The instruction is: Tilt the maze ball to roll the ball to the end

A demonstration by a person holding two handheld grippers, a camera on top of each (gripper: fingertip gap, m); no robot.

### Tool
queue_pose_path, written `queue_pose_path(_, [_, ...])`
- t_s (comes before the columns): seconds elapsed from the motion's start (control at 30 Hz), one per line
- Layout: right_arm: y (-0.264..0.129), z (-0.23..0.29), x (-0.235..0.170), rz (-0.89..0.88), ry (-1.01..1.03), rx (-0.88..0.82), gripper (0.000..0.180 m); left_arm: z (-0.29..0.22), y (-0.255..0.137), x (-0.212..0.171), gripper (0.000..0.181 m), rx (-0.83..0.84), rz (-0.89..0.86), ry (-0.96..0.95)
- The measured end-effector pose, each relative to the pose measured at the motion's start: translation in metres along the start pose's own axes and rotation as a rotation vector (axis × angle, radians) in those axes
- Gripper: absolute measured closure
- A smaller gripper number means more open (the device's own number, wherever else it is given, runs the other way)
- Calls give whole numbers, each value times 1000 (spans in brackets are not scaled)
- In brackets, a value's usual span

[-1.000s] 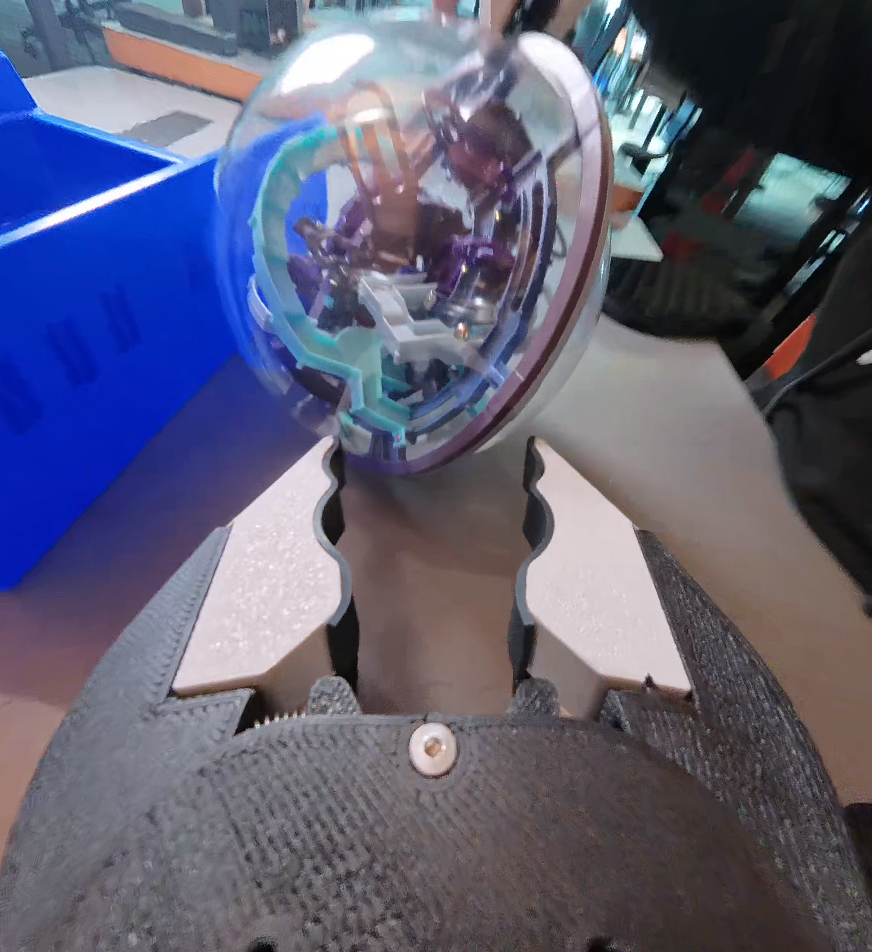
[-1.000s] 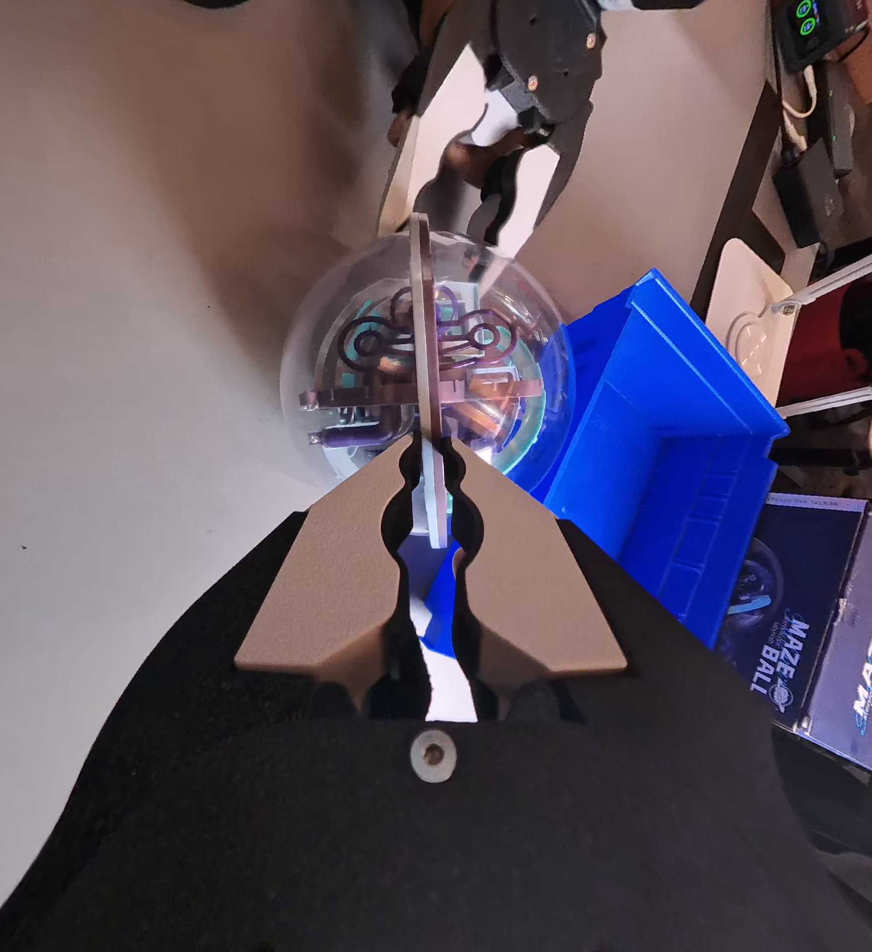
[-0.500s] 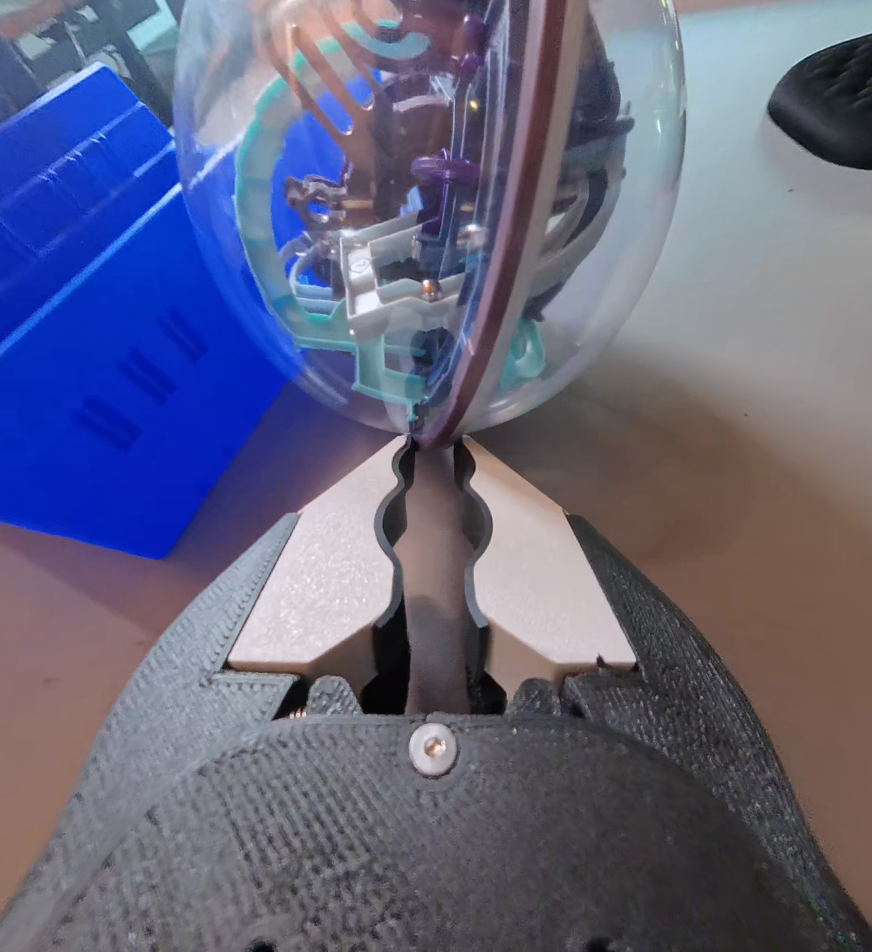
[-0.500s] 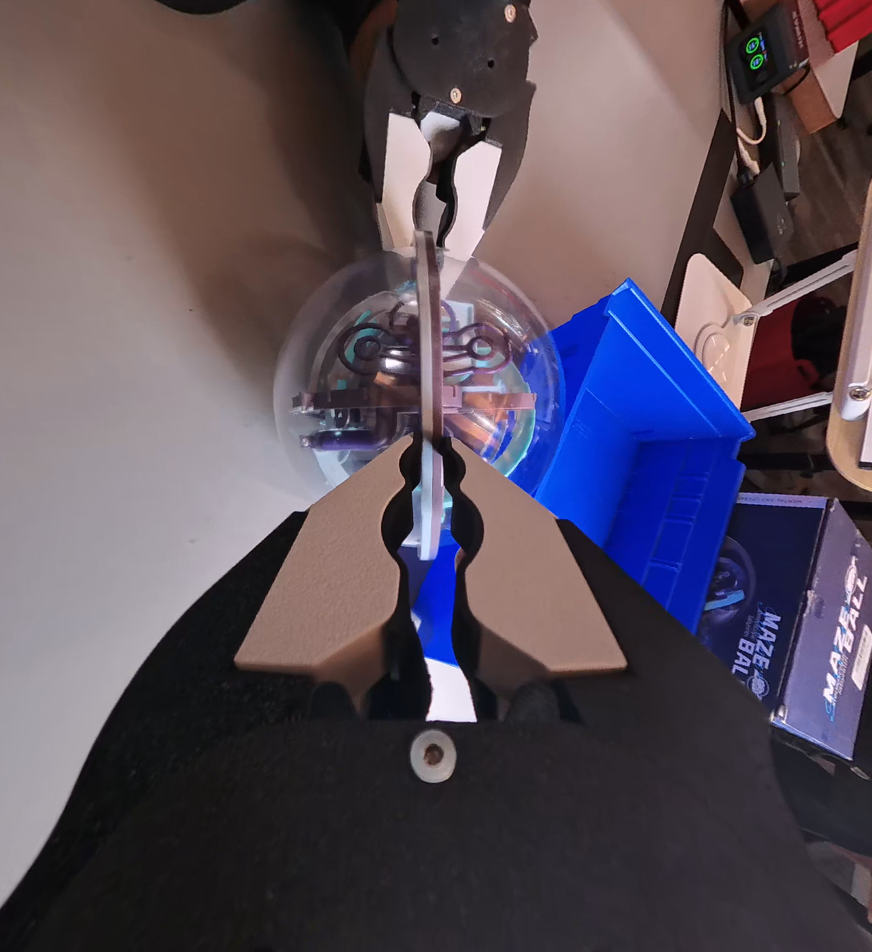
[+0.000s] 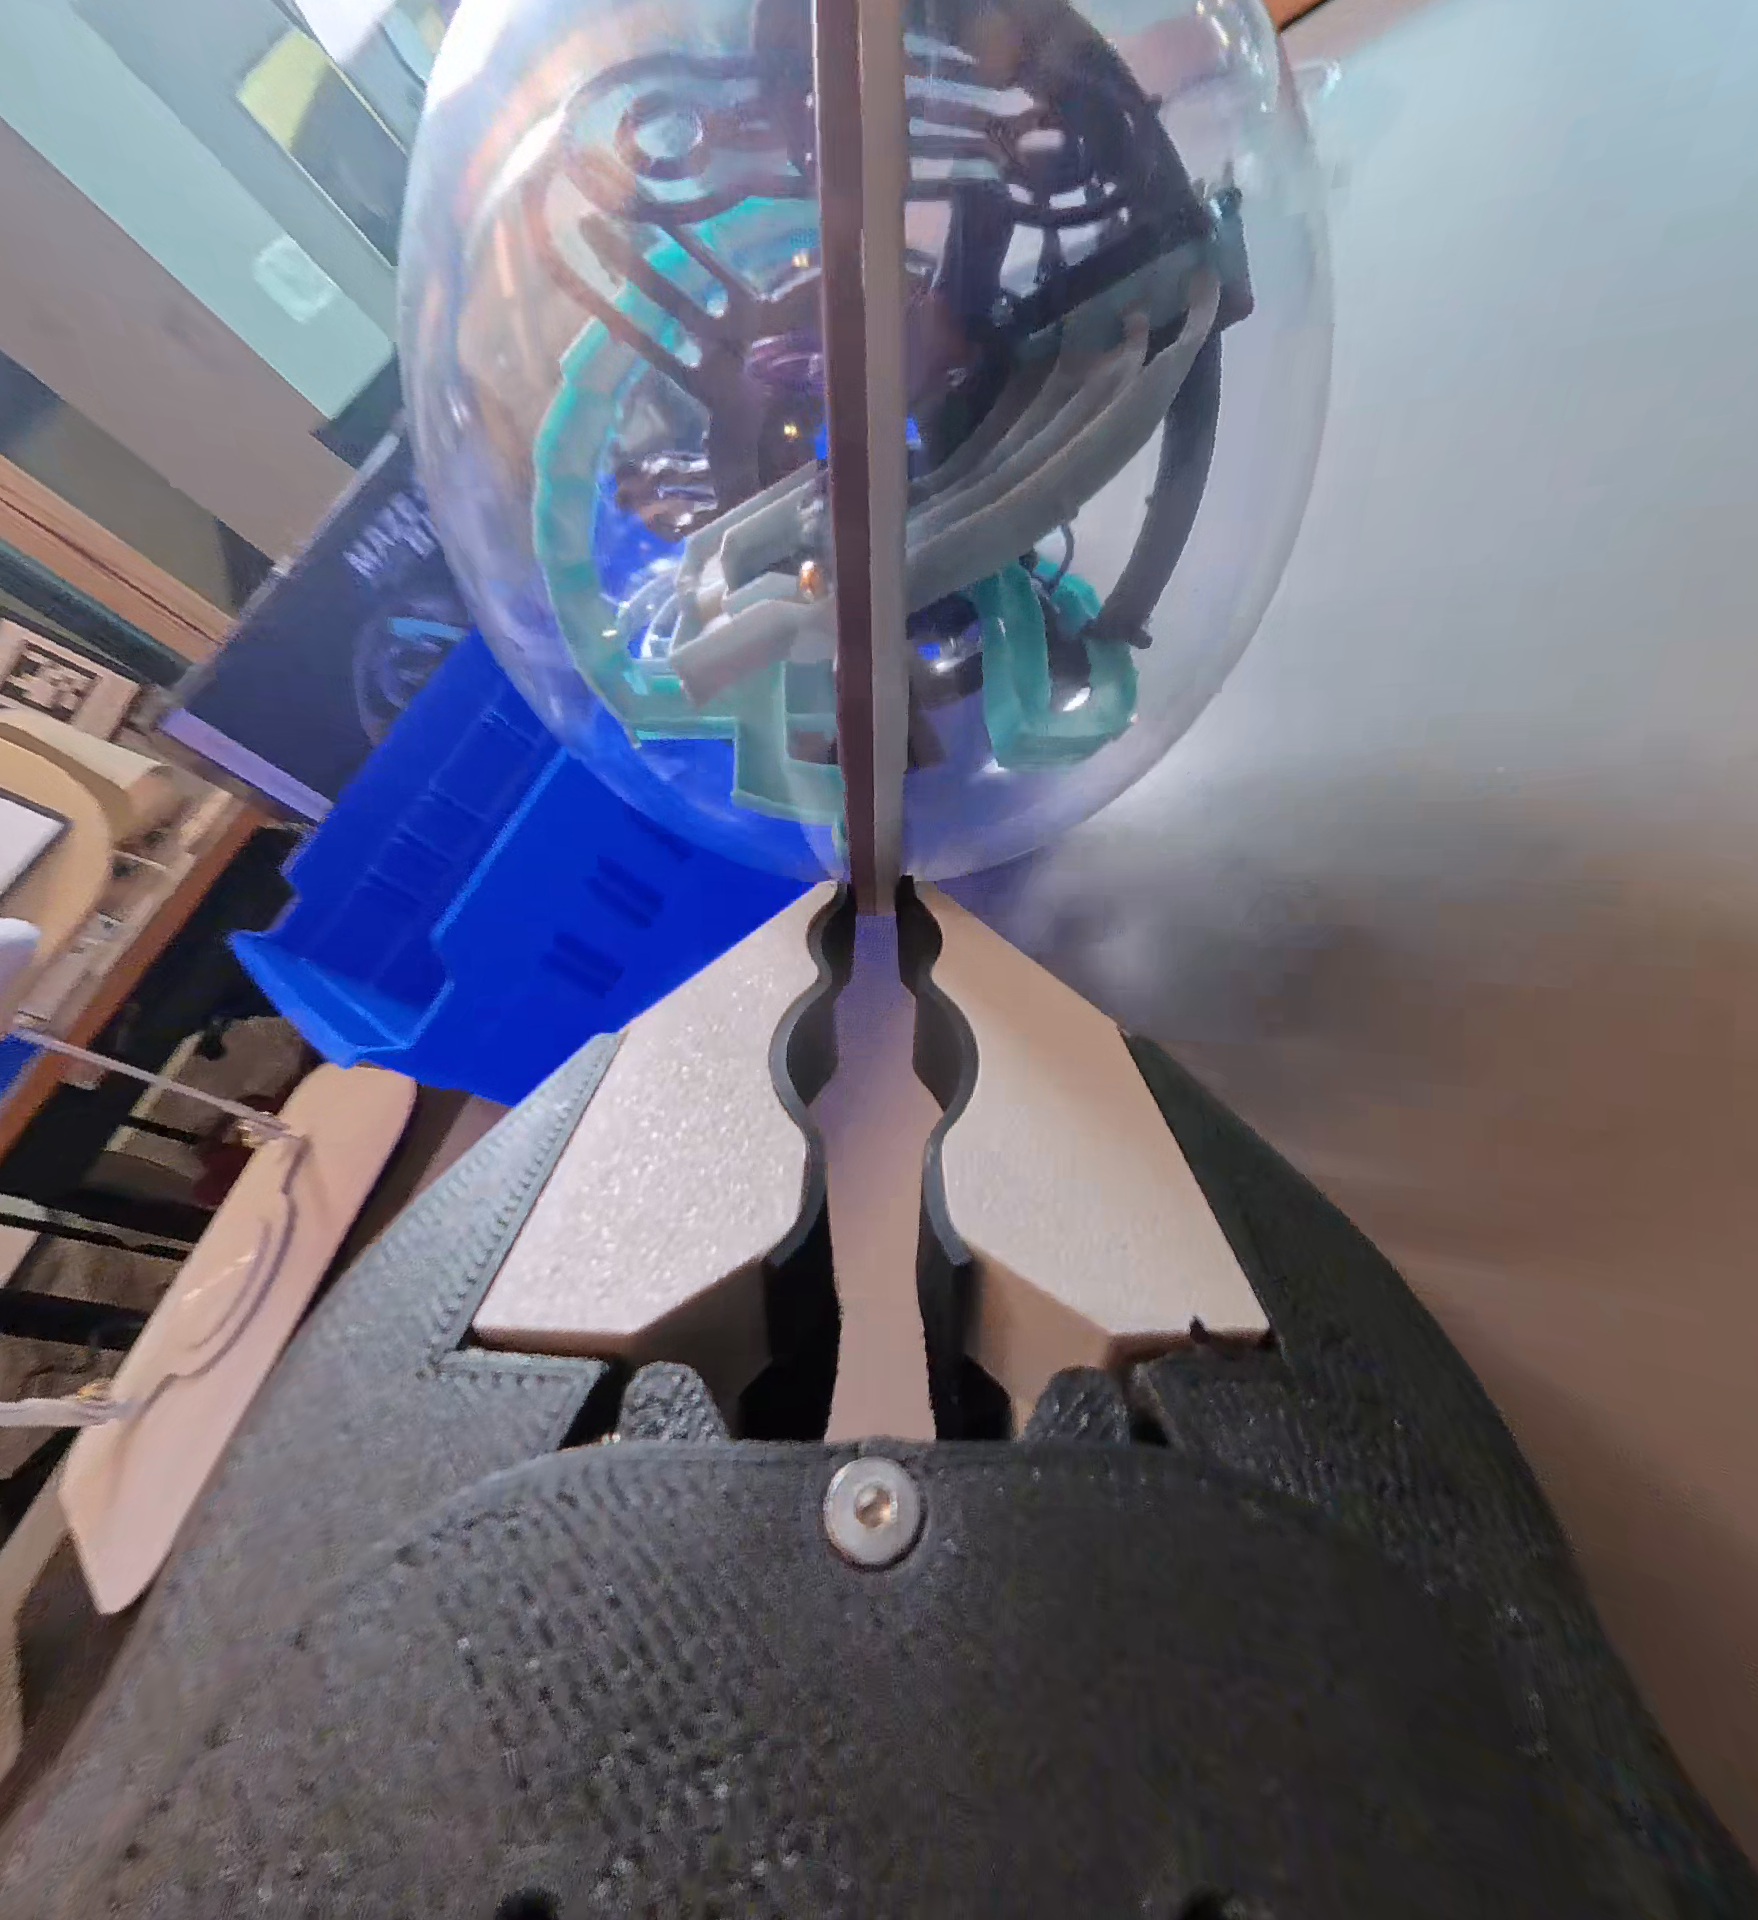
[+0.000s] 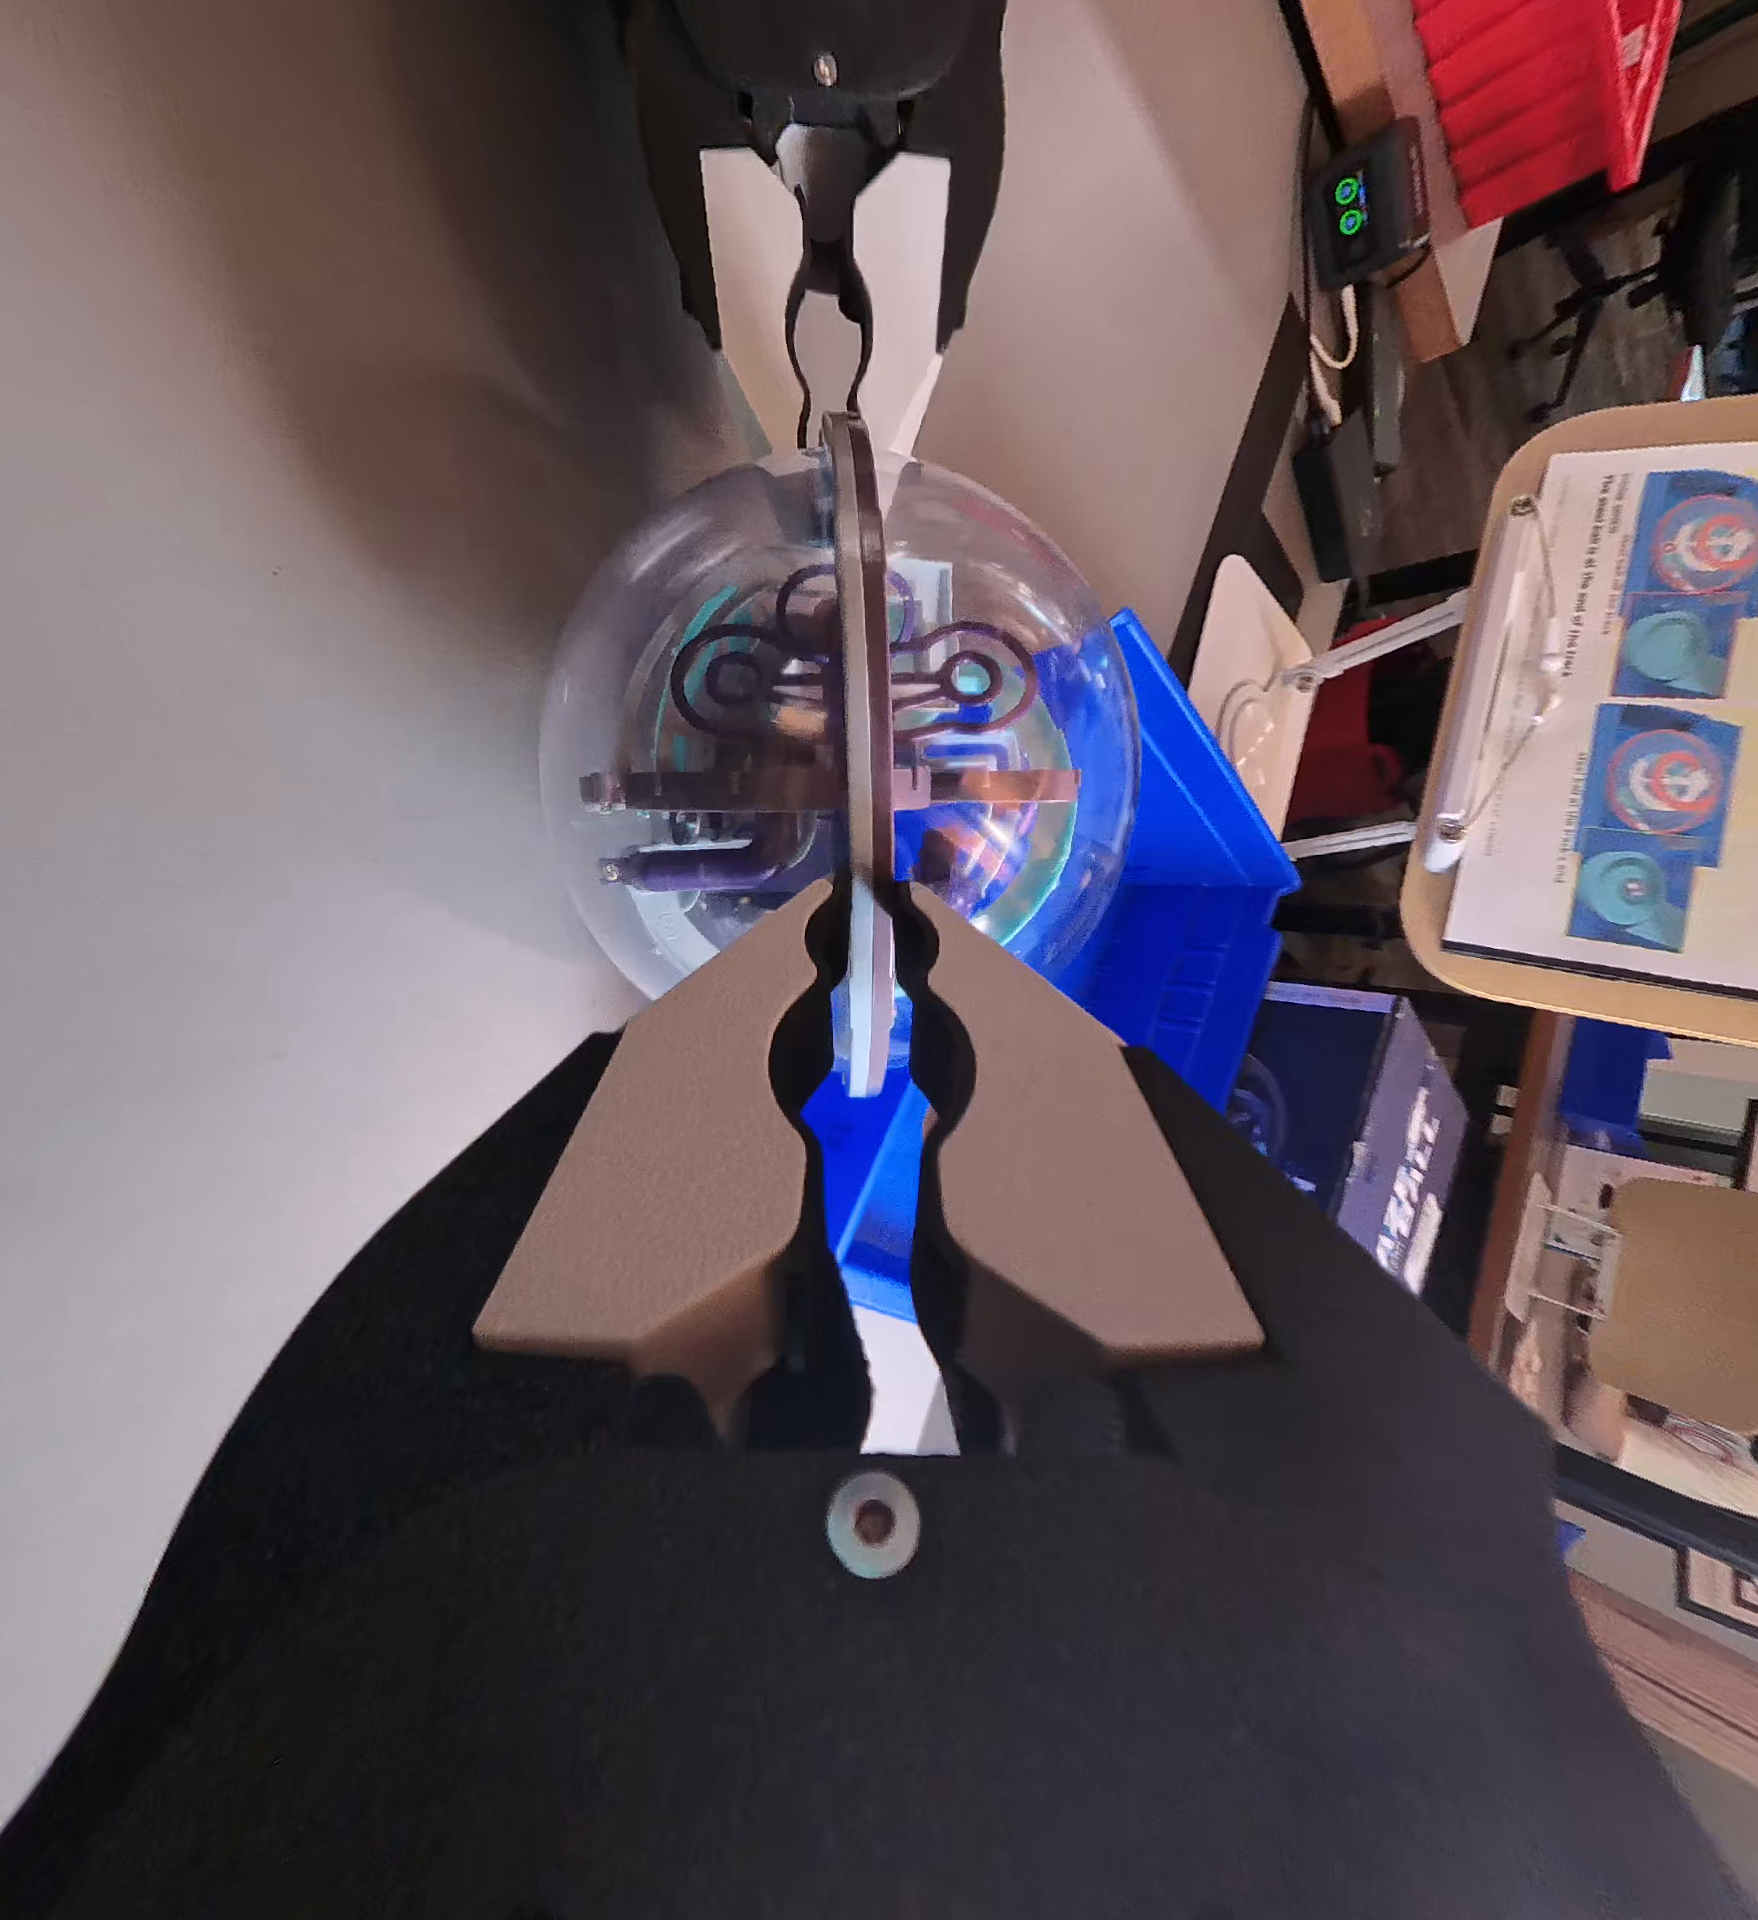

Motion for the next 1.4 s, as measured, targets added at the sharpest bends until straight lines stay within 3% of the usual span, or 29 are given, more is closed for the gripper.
queue_pose_path(0.27, [-16, -14, 14, 30, -37, -77, 174, 11, -18, 18, 175, 106, -68, 36])
queue_pose_path(0.6, [-27, -44, 45, 70, -41, -19, 173, 12, -21, 27, 175, 82, -115, -38])
queue_pose_path(1.4, [-33, -57, 53, 80, -21, -53, 173, 28, -32, 32, 175, 112, -149, -47])
Point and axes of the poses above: each gripper's, where its closed fingertips meet, y out along the fingers, x out of its top, z = x × y across the jaws, the point moved 9 cm from there along -y, back along the fingers, and after that the axes turned 1 degree about -x, right-handed, at the moved point
